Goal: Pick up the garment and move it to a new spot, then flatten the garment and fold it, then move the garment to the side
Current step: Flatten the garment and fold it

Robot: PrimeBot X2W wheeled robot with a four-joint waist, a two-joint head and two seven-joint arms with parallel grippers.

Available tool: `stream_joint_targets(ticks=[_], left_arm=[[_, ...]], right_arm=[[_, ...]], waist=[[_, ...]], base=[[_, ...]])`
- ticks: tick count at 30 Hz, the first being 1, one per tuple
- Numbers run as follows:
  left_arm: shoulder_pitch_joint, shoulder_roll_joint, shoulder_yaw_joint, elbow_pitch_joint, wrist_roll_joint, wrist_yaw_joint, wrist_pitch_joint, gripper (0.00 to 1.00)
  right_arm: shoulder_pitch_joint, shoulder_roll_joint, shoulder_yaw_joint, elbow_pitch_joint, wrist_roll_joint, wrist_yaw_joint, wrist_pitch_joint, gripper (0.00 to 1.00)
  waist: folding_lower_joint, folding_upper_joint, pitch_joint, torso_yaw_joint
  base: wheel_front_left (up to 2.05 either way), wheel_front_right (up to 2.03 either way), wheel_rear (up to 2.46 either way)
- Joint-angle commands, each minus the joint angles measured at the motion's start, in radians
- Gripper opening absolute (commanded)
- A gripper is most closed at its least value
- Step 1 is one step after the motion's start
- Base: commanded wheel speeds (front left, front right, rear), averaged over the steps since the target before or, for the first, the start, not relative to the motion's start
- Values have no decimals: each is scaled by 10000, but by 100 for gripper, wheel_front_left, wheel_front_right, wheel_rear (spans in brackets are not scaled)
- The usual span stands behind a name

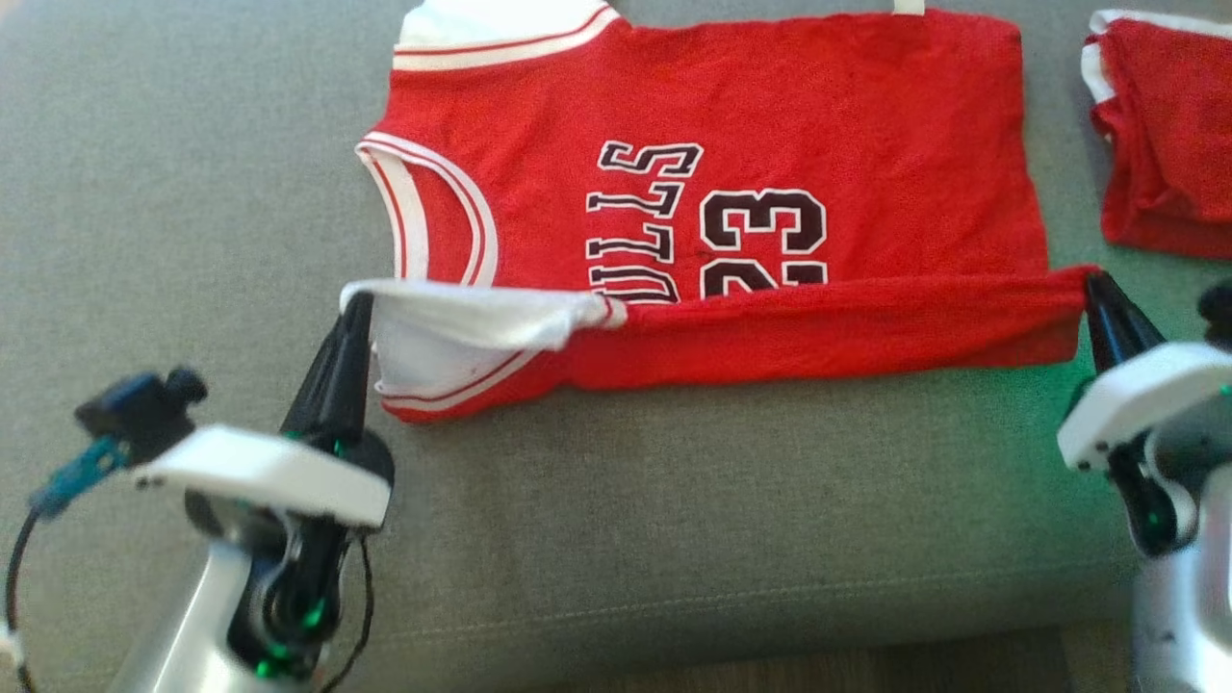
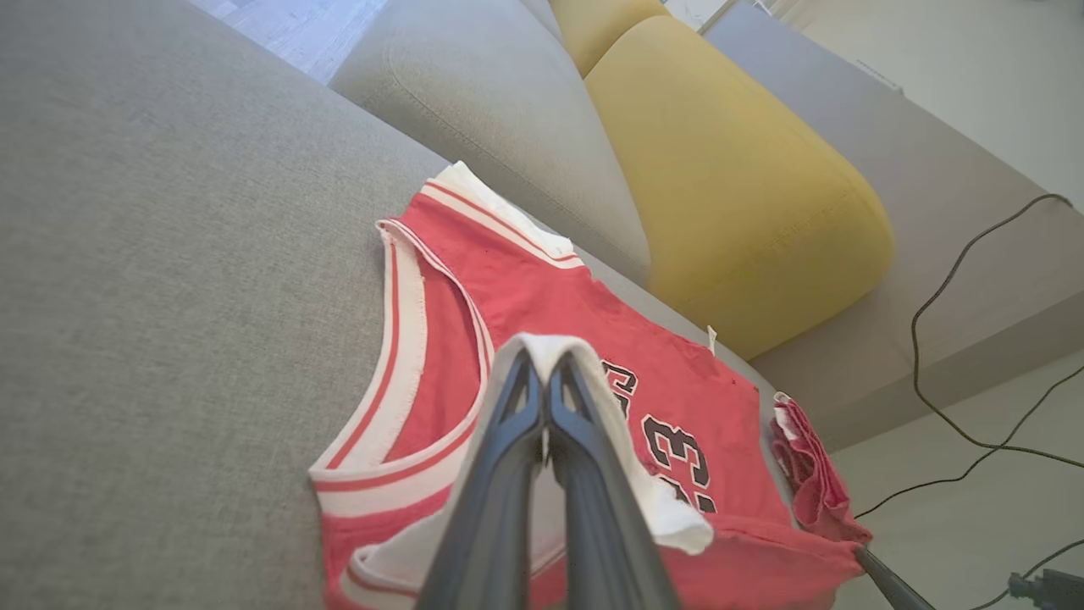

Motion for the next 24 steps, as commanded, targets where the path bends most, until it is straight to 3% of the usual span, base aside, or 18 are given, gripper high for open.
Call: stream_joint_targets(ticks=[1,8,9,10,11,13,14,16,20,24], left_arm=[[-528,73,331,-78,85,-47,31,0],[-2147,-91,226,1675,386,-452,-184,0],[-2271,-99,208,1875,448,-481,-241,0],[-2373,-98,189,2048,525,-520,-322,0],[-2444,-103,179,2208,570,-565,-398,0],[-2532,-126,191,2486,608,-647,-553,0],[-2552,-177,218,2598,555,-704,-629,22],[-2546,-258,243,2758,478,-861,-789,100],[-2344,-281,271,2798,597,-988,-1121,100],[-1790,-156,337,2478,1114,-656,-1405,100]], right_arm=[[-418,-100,240,-153,-106,-4,11,0],[-1826,-334,445,1416,-494,-4,-475,0],[-1939,-364,451,1607,-540,-4,-581,12],[-2035,-398,469,1771,-586,-4,-709,50],[-2112,-419,475,1915,-609,-4,-847,100],[-2215,-445,458,2150,-660,-4,-1100,100],[-2246,-450,427,2223,-697,-4,-1277,100],[-2248,-450,413,2284,-746,-4,-1657,100],[-2064,-422,400,2068,-738,-4,-2412,100],[-1636,-269,454,1614,-577,-4,-2695,100]], waist=[[-2,0,144,-27],[-2,0,719,-38],[-2,0,762,-31],[-2,0,792,-25],[-2,0,813,-21],[-2,0,838,-11],[-2,0,833,-7],[-2,0,772,4],[-2,0,568,6],[-2,0,386,-48]], base=[[0,0,0],[0,0,0],[0,0,0],[0,0,0],[0,0,0],[0,0,0],[0,0,0],[0,0,0],[0,0,0],[0,0,0]])
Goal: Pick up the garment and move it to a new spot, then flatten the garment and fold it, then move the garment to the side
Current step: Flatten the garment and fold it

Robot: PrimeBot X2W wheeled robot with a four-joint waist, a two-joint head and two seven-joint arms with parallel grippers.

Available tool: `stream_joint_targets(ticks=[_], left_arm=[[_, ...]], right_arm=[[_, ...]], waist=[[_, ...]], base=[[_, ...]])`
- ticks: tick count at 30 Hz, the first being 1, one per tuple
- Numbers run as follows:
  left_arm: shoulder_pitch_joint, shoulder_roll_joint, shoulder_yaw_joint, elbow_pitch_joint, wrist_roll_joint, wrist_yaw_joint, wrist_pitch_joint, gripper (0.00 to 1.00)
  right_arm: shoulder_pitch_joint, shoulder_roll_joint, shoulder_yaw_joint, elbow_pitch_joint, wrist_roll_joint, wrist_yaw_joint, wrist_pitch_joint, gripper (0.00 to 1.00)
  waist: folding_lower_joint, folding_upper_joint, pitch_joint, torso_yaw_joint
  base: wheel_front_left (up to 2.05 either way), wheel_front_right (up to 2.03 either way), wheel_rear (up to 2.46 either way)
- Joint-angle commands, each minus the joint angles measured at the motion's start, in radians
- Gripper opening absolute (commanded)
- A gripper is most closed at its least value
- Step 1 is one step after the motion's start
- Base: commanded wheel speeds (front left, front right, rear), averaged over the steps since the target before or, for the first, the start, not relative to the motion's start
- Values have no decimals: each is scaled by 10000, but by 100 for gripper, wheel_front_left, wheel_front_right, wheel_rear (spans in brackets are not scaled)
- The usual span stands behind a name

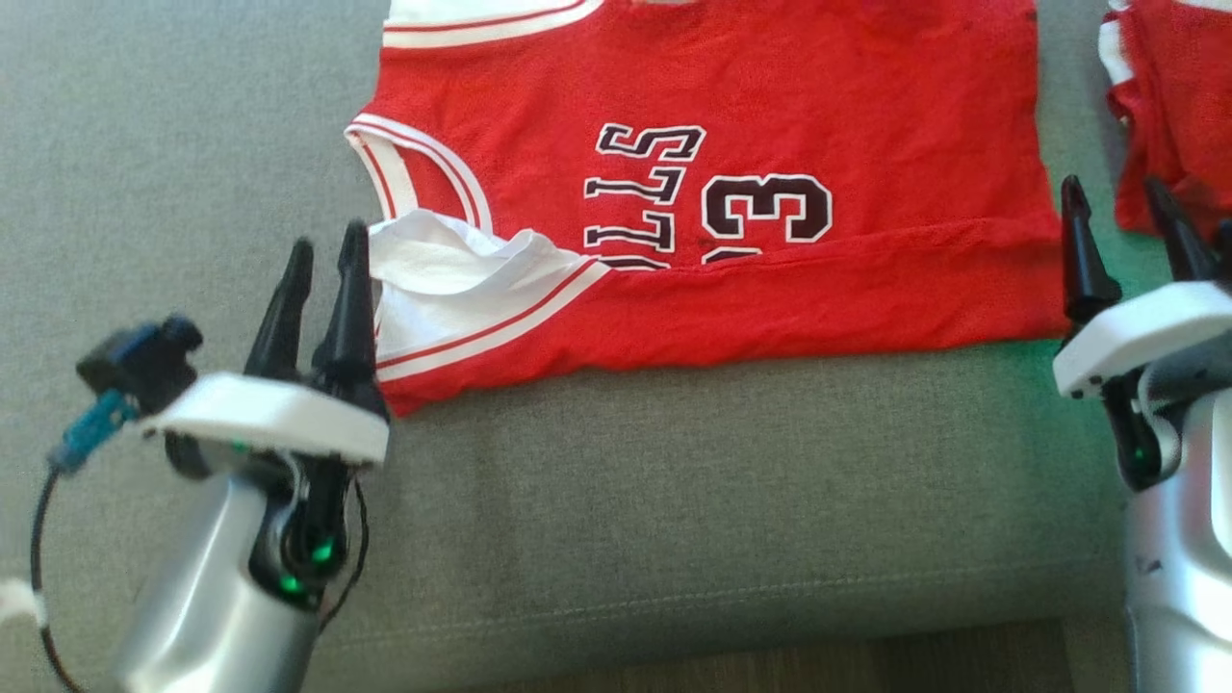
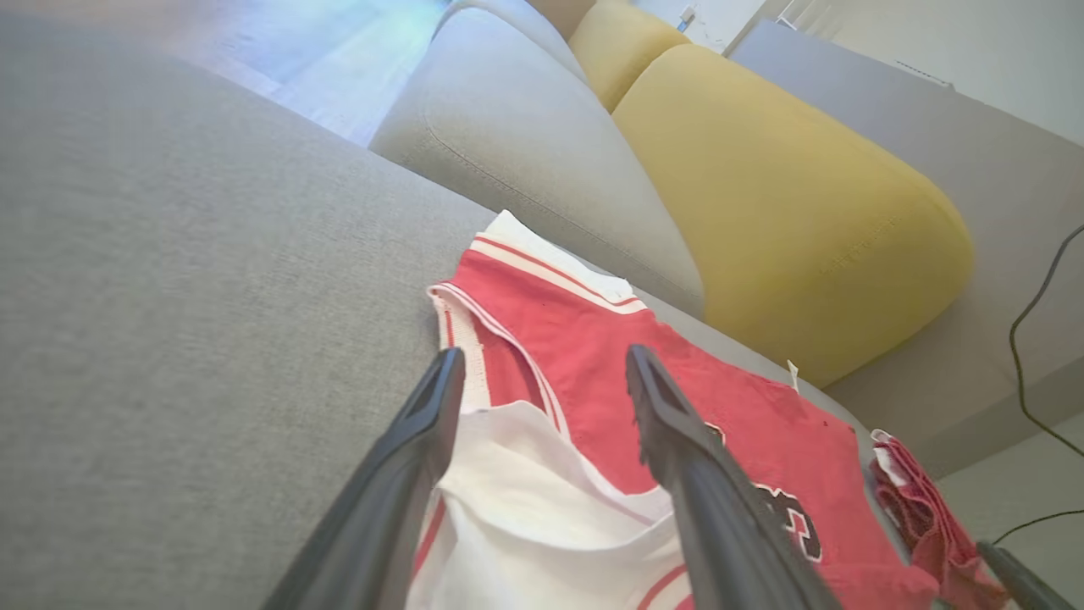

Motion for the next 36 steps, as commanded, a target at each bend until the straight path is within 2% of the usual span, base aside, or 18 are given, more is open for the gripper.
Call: stream_joint_targets(ticks=[1,10,18,23,28,34,36], left_arm=[[170,267,393,-391,144,88,-90,100],[1695,206,35,-815,419,991,313,100],[1400,177,-239,-159,383,962,782,100],[1128,189,-381,522,469,1204,1168,100],[1021,227,-503,957,636,1470,1341,100],[985,187,-692,1125,744,1438,1320,100],[946,187,-772,1168,801,1380,1287,49]], right_arm=[[200,62,214,-444,71,-4,-88,100],[897,333,326,-1560,421,-4,149,100],[1017,403,415,-1836,456,-4,523,100],[1056,424,538,-1700,515,-4,1054,100],[1199,429,485,-1265,891,-4,1547,100],[1242,431,337,-431,1007,-4,1864,100],[1176,431,359,-134,1034,-4,1959,100]], waist=[[1,0,-41,-34],[1,0,-62,-201],[1,0,55,-336],[1,0,68,-411],[1,0,45,-369],[1,0,11,-231],[1,0,10,-195]], base=[[0,0,0],[0,0,0],[0,0,0],[0,0,0],[0,0,0],[0,0,0],[0,0,0]])
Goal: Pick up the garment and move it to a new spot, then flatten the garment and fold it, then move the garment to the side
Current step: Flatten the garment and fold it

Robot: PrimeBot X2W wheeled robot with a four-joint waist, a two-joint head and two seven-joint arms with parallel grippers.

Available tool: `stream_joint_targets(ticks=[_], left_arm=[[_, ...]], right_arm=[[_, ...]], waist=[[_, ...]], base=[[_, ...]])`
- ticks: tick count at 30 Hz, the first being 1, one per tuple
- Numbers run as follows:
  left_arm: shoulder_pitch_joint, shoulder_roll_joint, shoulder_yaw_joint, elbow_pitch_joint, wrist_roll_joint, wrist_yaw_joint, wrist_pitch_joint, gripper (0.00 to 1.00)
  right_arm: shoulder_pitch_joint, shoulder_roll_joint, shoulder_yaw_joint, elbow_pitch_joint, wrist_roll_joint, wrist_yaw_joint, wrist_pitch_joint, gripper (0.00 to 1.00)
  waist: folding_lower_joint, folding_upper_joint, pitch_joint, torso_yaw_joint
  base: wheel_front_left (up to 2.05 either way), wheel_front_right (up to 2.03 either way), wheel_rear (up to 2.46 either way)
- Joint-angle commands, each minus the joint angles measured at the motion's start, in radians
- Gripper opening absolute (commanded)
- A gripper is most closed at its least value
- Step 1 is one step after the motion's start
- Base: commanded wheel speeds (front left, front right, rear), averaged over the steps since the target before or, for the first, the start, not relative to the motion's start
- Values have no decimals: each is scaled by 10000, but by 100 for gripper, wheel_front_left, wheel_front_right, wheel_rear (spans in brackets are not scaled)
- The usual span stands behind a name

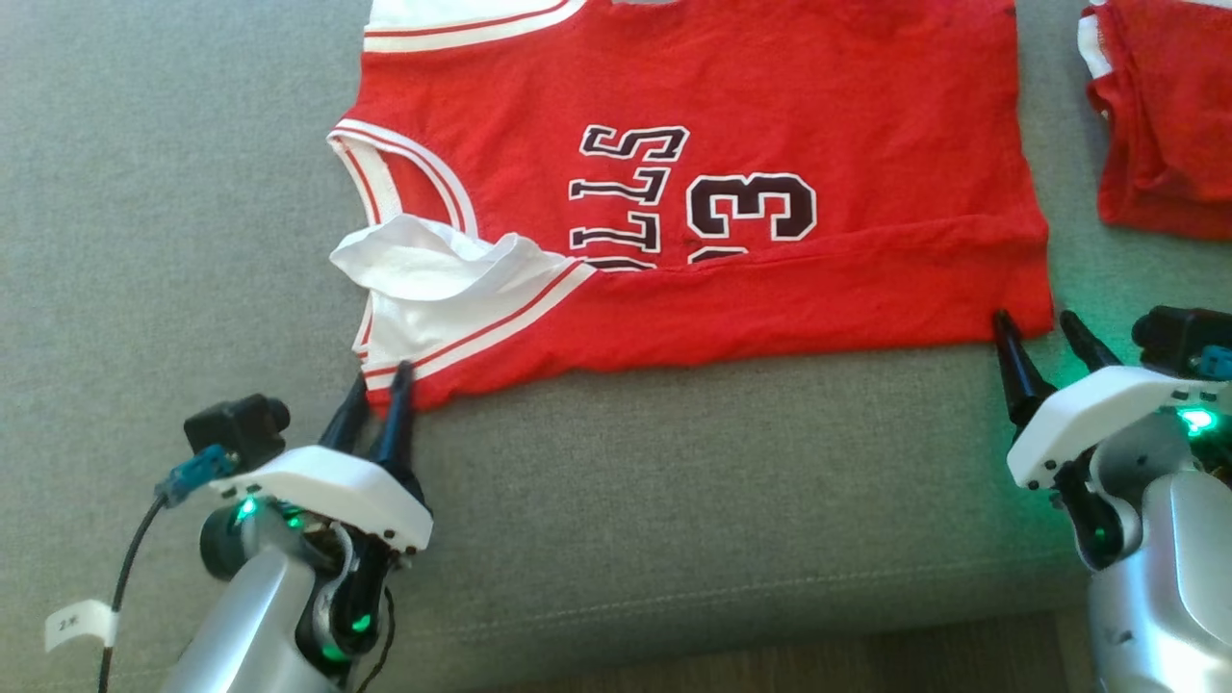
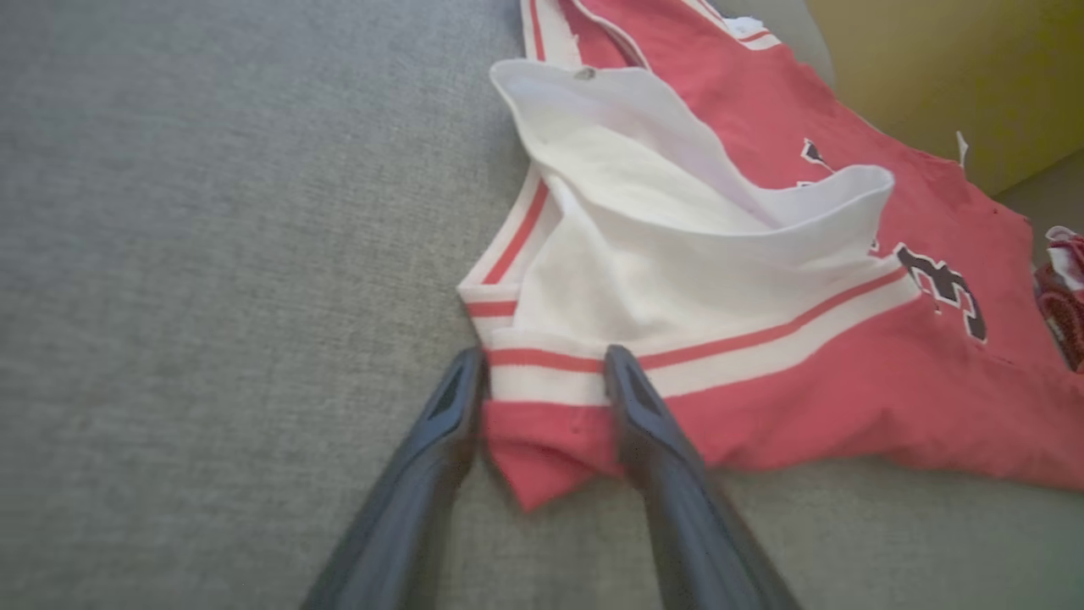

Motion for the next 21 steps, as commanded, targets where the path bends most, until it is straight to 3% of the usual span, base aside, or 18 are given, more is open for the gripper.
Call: stream_joint_targets(ticks=[1,3,4,5,6,7,14,21], left_arm=[[27,184,200,153,92,59,84,42],[-38,183,150,168,145,9,19,13],[-63,180,137,179,152,-20,-12,0],[-82,178,119,202,151,-48,-14,0],[-103,181,100,216,156,-80,-23,0],[-122,190,84,226,163,-108,-34,0],[-68,389,42,40,304,-161,-229,0],[745,980,29,-1207,390,135,40,0]], right_arm=[[-142,15,217,-145,59,-4,66,96],[-274,15,246,147,45,-4,115,76],[-342,15,271,299,35,-4,150,56],[-401,15,307,448,17,-4,194,40],[-447,15,327,583,-31,-4,236,9],[-480,15,333,687,-101,-4,267,0],[-292,16,296,486,-240,-4,359,0],[617,3,375,-1063,67,-4,1174,0]], waist=[[0,0,5,25],[0,0,11,52],[0,0,15,64],[0,0,19,77],[0,0,22,93],[0,0,26,113],[0,0,-7,178],[0,0,-218,146]], base=[[0,0,0],[0,0,0],[0,0,0],[0,0,0],[0,0,0],[0,0,0],[0,0,0],[0,0,0]])
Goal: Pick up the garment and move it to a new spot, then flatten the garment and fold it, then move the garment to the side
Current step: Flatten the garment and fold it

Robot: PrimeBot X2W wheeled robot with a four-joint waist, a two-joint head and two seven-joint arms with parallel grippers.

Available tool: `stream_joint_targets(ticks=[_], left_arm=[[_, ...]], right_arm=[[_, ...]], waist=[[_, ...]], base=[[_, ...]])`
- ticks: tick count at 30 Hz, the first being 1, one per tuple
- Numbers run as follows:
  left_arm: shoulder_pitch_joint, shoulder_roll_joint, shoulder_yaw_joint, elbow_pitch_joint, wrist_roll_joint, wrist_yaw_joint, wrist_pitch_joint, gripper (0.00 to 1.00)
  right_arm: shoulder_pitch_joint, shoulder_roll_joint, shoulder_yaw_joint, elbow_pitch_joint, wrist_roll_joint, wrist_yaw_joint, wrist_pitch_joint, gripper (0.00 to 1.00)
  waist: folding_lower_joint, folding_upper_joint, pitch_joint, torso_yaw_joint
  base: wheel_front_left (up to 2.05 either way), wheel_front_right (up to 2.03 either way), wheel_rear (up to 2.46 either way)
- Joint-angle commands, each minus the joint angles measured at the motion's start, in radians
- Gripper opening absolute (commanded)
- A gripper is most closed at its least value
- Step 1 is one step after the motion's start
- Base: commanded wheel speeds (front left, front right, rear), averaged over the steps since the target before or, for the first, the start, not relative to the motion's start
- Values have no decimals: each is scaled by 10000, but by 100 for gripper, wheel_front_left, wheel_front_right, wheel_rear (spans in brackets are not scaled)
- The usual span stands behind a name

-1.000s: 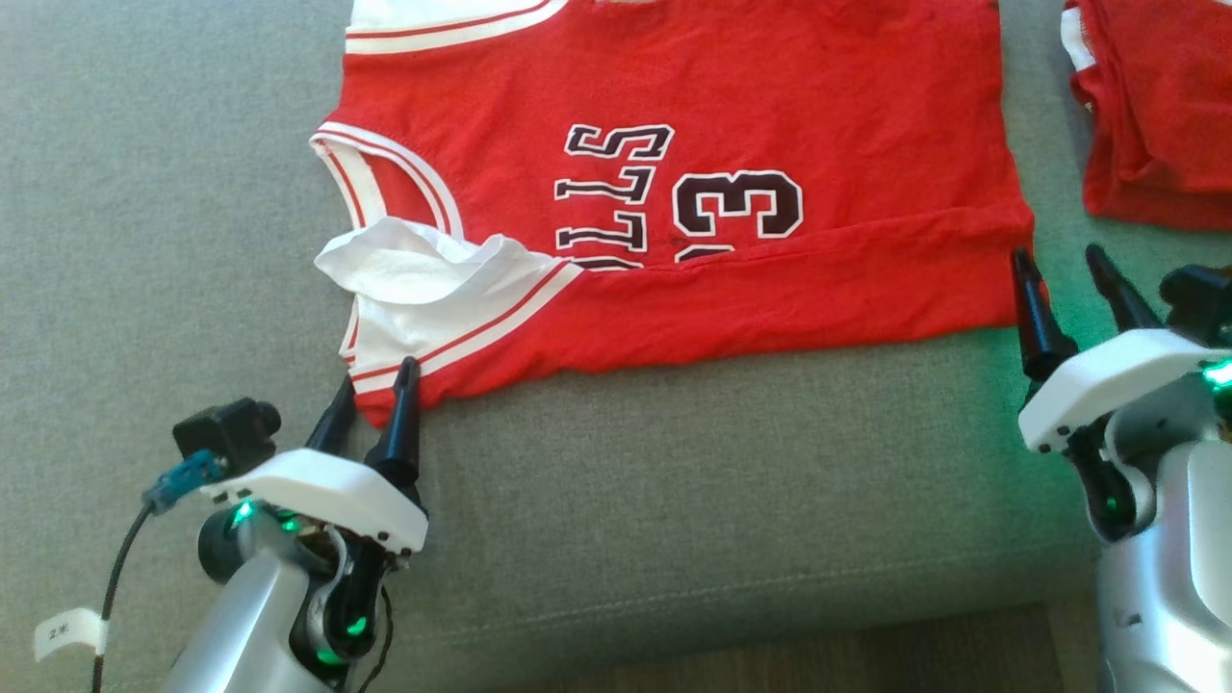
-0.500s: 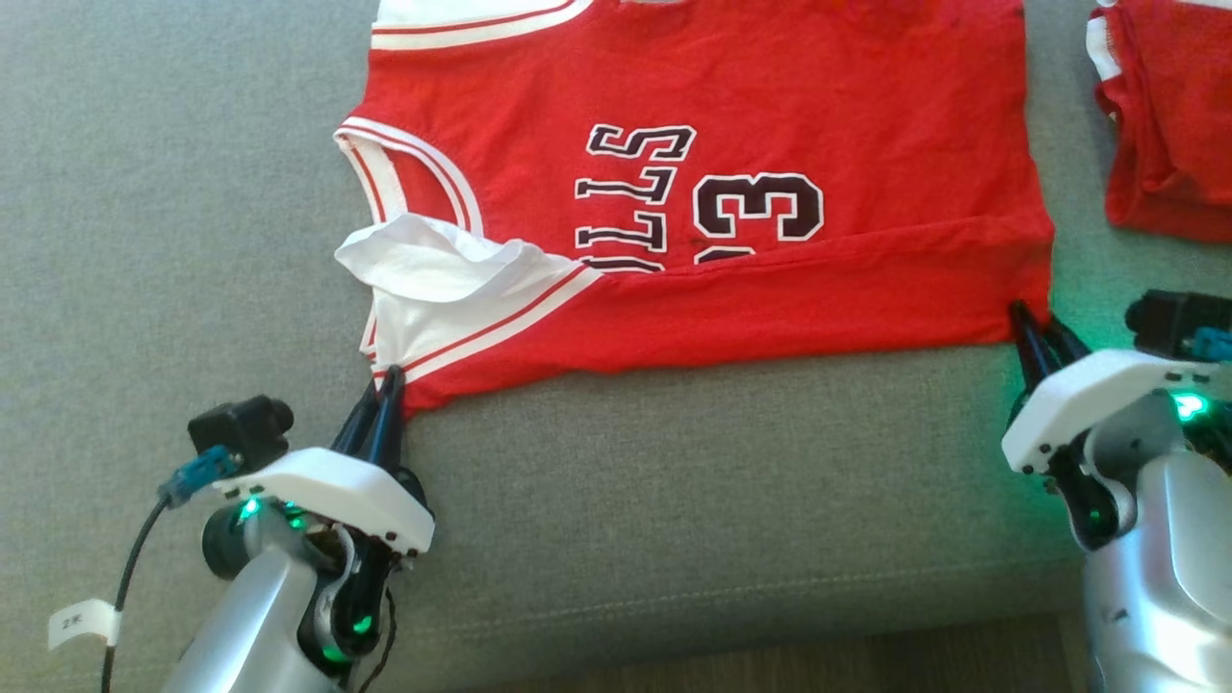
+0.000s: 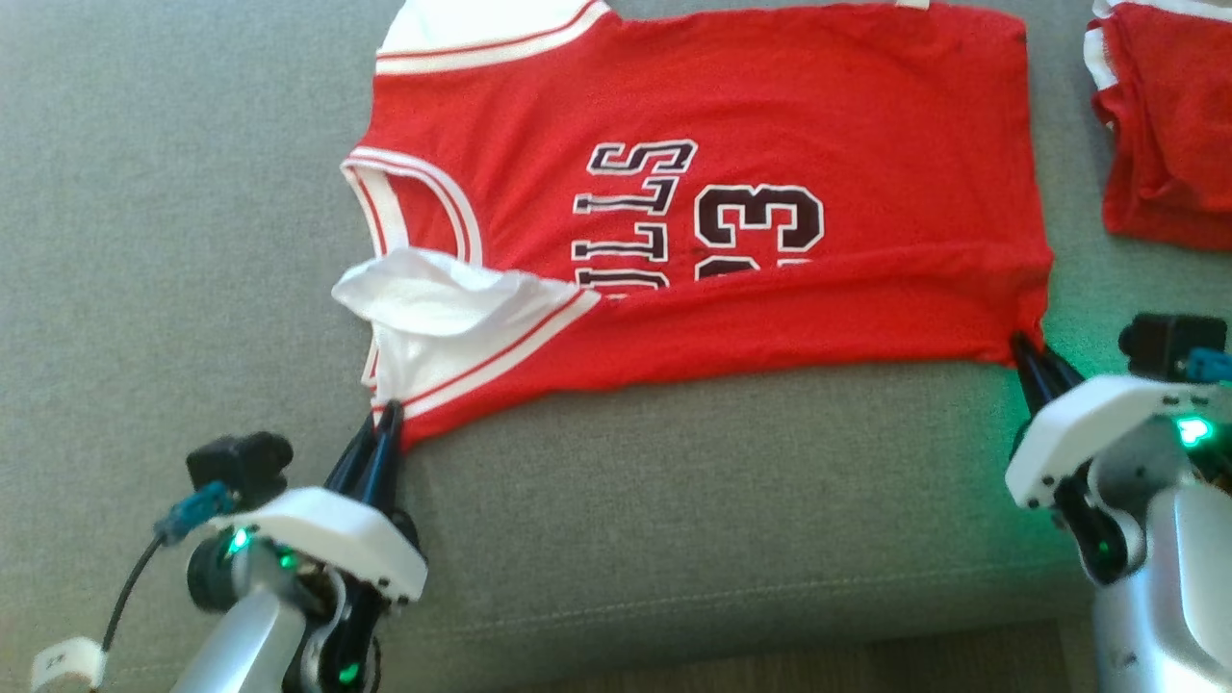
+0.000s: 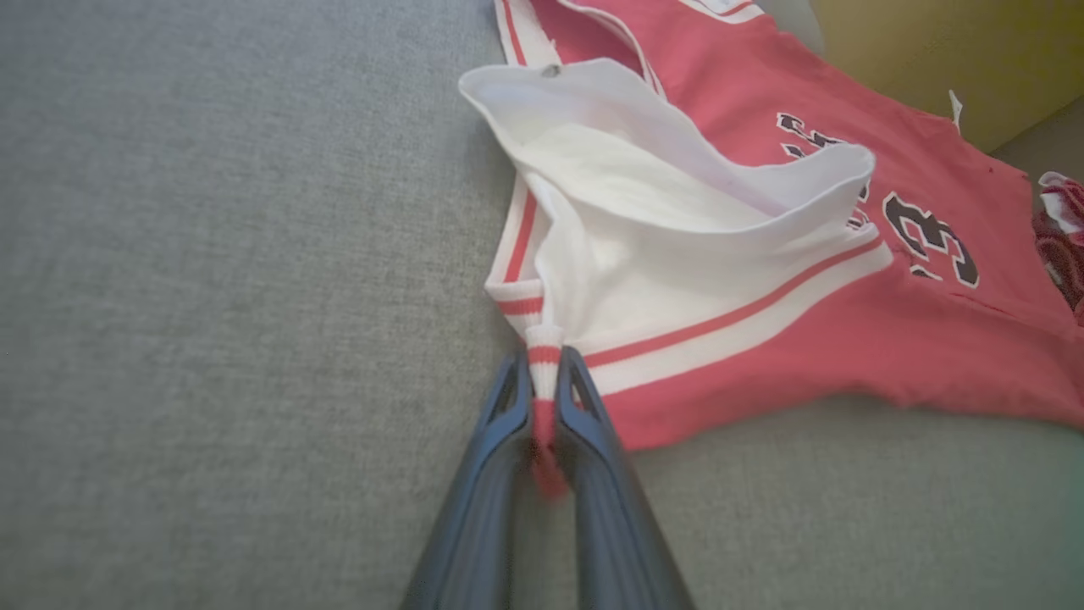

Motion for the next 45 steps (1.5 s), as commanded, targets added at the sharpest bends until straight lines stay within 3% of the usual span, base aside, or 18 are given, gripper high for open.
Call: stream_joint_targets(ticks=[1,10,18,25,26,27,28,29,30,31,37,42,45], left_arm=[[113,380,354,-459,103,115,31,0],[1319,876,71,-2283,221,649,650,0],[2372,1533,-101,-3794,432,1257,1290,0],[2586,1702,-318,-4024,252,1337,1932,0],[2546,1697,-394,-3948,248,1324,2047,0],[2495,1683,-457,-3859,262,1327,2132,0],[2446,1666,-502,-3765,278,1349,2204,0],[2395,1661,-538,-3687,322,1384,2253,10],[2352,1638,-551,-3633,351,1420,2260,78],[2320,1609,-551,-3592,375,1454,2242,100],[2154,1769,-93,-3862,593,1898,1965,100],[1284,2536,821,-4982,907,2254,2067,100],[34,3037,1114,-5286,1134,2133,2558,100]], right_arm=[[286,-41,189,-506,77,-4,137,0],[1922,-394,283,-2200,731,-4,941,0],[3253,-748,-324,-3899,631,-4,1656,0],[3484,-571,-313,-3983,429,-4,2166,0],[3467,-526,-349,-3905,416,-4,2218,15],[3445,-496,-358,-3851,366,-4,2268,47],[3417,-482,-340,-3829,302,-4,2294,100],[3359,-462,-351,-3832,272,-4,2264,100],[3280,-440,-377,-3845,270,-4,2210,100],[3218,-426,-409,-3862,265,-4,2166,100],[3008,-325,-686,-4582,234,-4,1822,100],[2758,-207,-534,-5180,246,-4,1517,100],[2533,-144,-305,-5268,230,-4,1413,100]], waist=[[-1,0,-71,19],[-1,0,-304,208],[-1,0,-440,195],[-1,0,-475,165],[-1,0,-461,163],[-1,0,-438,157],[-1,0,-409,140],[-1,0,-370,118],[-1,0,-328,93],[-1,0,-297,74],[-1,0,-179,-95],[-1,0,-45,-198],[-1,0,150,-256]], base=[[0,0,0],[0,0,0],[0,0,0],[0,0,0],[0,0,0],[0,0,0],[0,0,0],[0,0,0],[0,0,0],[0,0,0],[0,0,0],[0,0,0],[0,0,0]])
